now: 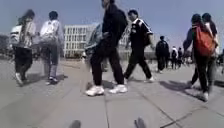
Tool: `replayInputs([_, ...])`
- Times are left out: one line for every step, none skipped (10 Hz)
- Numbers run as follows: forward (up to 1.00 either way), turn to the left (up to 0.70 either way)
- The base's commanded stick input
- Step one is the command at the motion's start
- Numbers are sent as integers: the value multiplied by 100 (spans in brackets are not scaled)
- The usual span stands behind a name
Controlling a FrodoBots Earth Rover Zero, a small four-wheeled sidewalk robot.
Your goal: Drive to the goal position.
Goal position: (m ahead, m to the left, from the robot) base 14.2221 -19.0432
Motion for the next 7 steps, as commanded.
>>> replayInputs([85, -18])
replayInputs([85, -28])
replayInputs([85, -28])
replayInputs([85, -28])
replayInputs([85, -28])
replayInputs([85, -27])
replayInputs([85, -27])
